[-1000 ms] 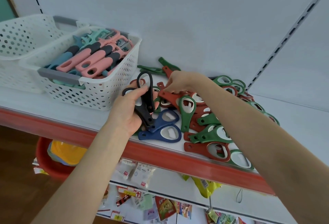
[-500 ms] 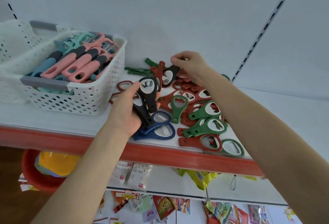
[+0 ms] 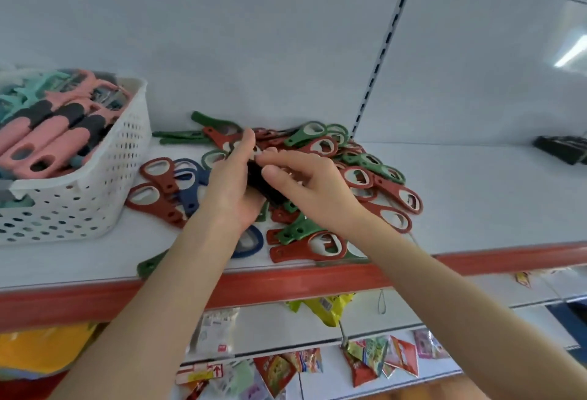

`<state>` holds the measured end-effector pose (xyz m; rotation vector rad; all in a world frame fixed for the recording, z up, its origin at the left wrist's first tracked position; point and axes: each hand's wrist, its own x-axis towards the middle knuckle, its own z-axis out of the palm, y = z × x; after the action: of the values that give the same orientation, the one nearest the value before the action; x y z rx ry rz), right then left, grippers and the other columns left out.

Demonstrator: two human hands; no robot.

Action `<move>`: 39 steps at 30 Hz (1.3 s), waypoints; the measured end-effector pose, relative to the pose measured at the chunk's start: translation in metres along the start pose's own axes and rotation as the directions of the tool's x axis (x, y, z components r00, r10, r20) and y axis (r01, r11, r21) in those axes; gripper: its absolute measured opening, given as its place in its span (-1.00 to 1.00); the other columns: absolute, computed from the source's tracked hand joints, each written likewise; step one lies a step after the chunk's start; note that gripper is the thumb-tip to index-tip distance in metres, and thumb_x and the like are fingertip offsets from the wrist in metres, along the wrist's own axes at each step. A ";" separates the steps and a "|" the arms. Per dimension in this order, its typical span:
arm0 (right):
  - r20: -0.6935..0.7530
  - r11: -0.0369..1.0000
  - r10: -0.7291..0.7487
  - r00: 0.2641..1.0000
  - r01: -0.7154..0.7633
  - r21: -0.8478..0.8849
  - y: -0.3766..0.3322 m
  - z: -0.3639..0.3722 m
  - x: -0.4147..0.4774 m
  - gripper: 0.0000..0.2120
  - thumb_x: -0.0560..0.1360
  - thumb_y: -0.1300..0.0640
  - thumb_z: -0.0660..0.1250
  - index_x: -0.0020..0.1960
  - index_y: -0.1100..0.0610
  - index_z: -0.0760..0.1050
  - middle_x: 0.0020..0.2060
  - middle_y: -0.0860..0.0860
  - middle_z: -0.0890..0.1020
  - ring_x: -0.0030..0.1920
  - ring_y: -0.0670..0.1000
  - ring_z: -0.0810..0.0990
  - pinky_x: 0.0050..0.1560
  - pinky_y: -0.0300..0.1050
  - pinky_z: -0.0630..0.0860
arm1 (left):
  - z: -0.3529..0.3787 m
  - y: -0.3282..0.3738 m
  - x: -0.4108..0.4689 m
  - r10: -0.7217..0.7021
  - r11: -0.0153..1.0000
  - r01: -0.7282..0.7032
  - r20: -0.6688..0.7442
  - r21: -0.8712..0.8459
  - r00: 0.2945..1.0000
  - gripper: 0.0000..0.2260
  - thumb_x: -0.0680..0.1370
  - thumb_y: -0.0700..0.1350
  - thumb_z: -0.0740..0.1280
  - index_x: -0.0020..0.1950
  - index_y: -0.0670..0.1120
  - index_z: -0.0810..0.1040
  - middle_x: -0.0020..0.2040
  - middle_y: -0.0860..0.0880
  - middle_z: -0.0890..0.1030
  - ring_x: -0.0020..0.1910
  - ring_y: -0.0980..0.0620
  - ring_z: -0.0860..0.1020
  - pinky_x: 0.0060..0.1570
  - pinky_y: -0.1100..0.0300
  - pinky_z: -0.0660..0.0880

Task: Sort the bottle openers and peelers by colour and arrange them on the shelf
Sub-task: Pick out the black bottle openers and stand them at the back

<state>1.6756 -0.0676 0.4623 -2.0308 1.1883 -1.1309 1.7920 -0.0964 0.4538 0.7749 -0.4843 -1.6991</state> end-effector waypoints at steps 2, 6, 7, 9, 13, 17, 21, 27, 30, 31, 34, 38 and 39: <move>-0.023 1.000 -0.002 1.000 0.002 0.017 0.003 -0.014 -0.002 -0.81 0.54 0.21 0.26 0.07 0.21 0.61 -0.04 -0.01 0.66 0.01 -0.16 0.59 0.08 -0.26 0.49 | 0.007 -0.005 0.004 0.016 1.000 -0.016 0.005 -0.004 1.000 -0.73 0.58 -0.09 0.24 0.22 -0.20 0.41 0.01 -0.16 0.57 -0.02 -0.09 0.60 -0.11 0.03 0.60; -0.124 0.977 0.048 0.991 -0.073 -0.202 0.036 -0.051 0.026 -0.78 0.57 0.17 0.22 -0.03 0.27 0.59 -0.17 0.08 0.64 -0.20 -0.11 0.52 -0.13 -0.24 0.43 | 0.016 -0.012 0.011 0.018 1.000 -0.019 -0.050 -0.022 0.999 -0.83 0.57 -0.15 0.27 0.15 -0.08 0.43 -0.17 -0.15 0.56 -0.25 -0.05 0.60 -0.18 0.01 0.60; -0.095 0.940 0.087 0.992 -0.113 -0.321 0.052 -0.059 0.037 -0.78 0.58 0.17 0.19 0.04 0.25 0.58 -0.09 0.08 0.64 -0.14 -0.10 0.51 -0.09 -0.25 0.40 | 0.018 -0.013 0.012 0.003 0.999 -0.005 -0.060 -0.033 0.998 -0.83 0.56 -0.14 0.29 0.14 -0.08 0.44 -0.20 -0.13 0.55 -0.28 -0.03 0.59 -0.21 0.03 0.60; 0.013 0.839 0.171 0.985 -0.139 -0.526 0.083 -0.075 0.055 -0.75 0.58 0.19 0.15 0.17 0.19 0.53 0.08 0.08 0.59 0.05 0.01 0.52 0.03 -0.20 0.37 | 0.022 -0.017 0.015 -0.018 0.998 0.013 -0.078 -0.065 0.997 -0.76 0.55 -0.14 0.30 0.20 -0.11 0.42 -0.22 -0.13 0.54 -0.36 -0.01 0.60 -0.28 0.07 0.59; 0.240 0.787 0.208 0.948 -0.017 -0.617 0.118 -0.092 0.070 -0.68 0.59 0.16 0.15 0.33 0.13 0.40 0.24 0.08 0.51 0.24 0.08 0.44 0.13 -0.21 0.28 | 0.033 -0.026 0.022 -0.014 0.997 0.005 -0.111 -0.078 0.994 -0.81 0.56 -0.14 0.29 0.15 -0.11 0.41 -0.20 -0.13 0.54 -0.34 0.00 0.61 -0.34 0.11 0.57; 0.396 0.802 0.152 0.906 0.121 -0.585 0.127 -0.089 0.089 -0.61 0.62 0.19 0.07 0.44 0.17 0.24 0.39 0.09 0.35 0.42 0.07 0.25 0.42 -0.12 0.11 | 0.047 -0.037 0.026 0.016 0.998 -0.022 -0.115 -0.052 0.993 -0.89 0.57 -0.13 0.27 0.04 -0.13 0.42 -0.22 -0.13 0.53 -0.28 -0.01 0.58 -0.33 0.12 0.58; 0.592 0.909 0.053 0.804 0.207 -0.362 0.118 -0.065 0.091 -0.60 0.61 0.23 0.07 0.44 0.12 0.26 0.39 0.04 0.37 0.38 0.01 0.31 0.41 -0.09 0.18 | 0.054 -0.044 0.028 0.068 0.997 -0.071 -0.117 -0.018 0.991 -0.92 0.58 -0.15 0.24 -0.08 -0.14 0.44 -0.25 -0.11 0.52 -0.33 0.01 0.57 -0.33 0.13 0.58; 0.215 0.912 0.119 0.969 -0.022 -0.409 0.137 -0.103 0.091 -0.67 0.60 0.16 0.14 0.33 0.19 0.40 0.29 0.09 0.49 0.29 0.05 0.43 0.20 -0.26 0.27 | 0.057 -0.051 0.029 0.149 0.988 -0.154 -0.148 -0.022 0.978 -0.93 0.59 -0.15 0.22 -0.08 -0.13 0.40 -0.25 -0.13 0.49 -0.35 0.00 0.54 -0.29 0.15 0.57; 0.407 0.841 0.179 0.896 0.076 -0.536 0.146 -0.116 0.078 -0.61 0.61 0.05 0.13 0.39 0.17 0.33 0.34 0.09 0.44 0.31 0.08 0.40 0.21 -0.22 0.25 | 0.061 -0.057 0.032 0.159 0.987 -0.163 -0.156 -0.010 0.975 -0.92 0.57 -0.14 0.23 -0.08 -0.13 0.41 -0.22 -0.14 0.49 -0.30 -0.03 0.54 -0.29 0.13 0.56; 0.428 0.841 0.197 0.882 0.072 -0.536 0.146 -0.119 0.075 -0.59 0.61 0.03 0.11 0.41 0.16 0.30 0.36 0.09 0.42 0.33 0.08 0.38 0.23 -0.22 0.22 | 0.062 -0.059 0.033 0.164 0.986 -0.167 -0.165 -0.009 0.973 -0.92 0.57 -0.14 0.24 -0.09 -0.13 0.42 -0.20 -0.14 0.49 -0.30 -0.03 0.54 -0.28 0.12 0.56; 0.403 0.760 0.275 0.873 0.059 -0.647 0.153 -0.136 0.073 -0.67 0.59 -0.09 0.10 0.16 0.11 0.45 0.08 0.12 0.57 0.11 0.14 0.50 0.06 -0.08 0.39 | 0.065 -0.062 0.034 0.181 0.982 -0.188 -0.180 -0.023 0.967 -0.90 0.57 -0.15 0.25 -0.13 -0.13 0.44 -0.18 -0.13 0.51 -0.31 0.00 0.56 -0.23 0.12 0.57; 0.276 0.672 0.327 0.904 -0.017 -0.740 0.156 -0.157 0.071 -0.55 0.52 -0.17 0.19 -0.01 0.22 0.55 -0.09 0.10 0.60 -0.04 0.12 0.55 -0.05 -0.05 0.48 | 0.066 -0.065 0.034 0.192 0.980 -0.198 -0.184 -0.013 0.964 -0.88 0.57 -0.14 0.23 -0.14 -0.13 0.44 -0.19 -0.12 0.50 -0.25 -0.02 0.54 -0.23 0.12 0.56; 0.254 0.726 0.275 0.927 -0.027 -0.688 0.155 -0.156 0.069 -0.57 0.51 -0.15 0.23 0.02 0.22 0.56 -0.04 0.09 0.61 -0.01 0.11 0.56 -0.01 -0.04 0.49 | 0.066 -0.066 0.034 0.194 0.980 -0.199 -0.187 -0.008 0.963 -0.88 0.57 -0.15 0.23 -0.15 -0.13 0.44 -0.19 -0.12 0.51 -0.27 -0.01 0.55 -0.22 0.10 0.55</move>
<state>1.4919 -0.2063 0.4515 -2.4414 1.7031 -0.2171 1.6951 -0.1167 0.4475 0.8293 -0.3945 -1.4312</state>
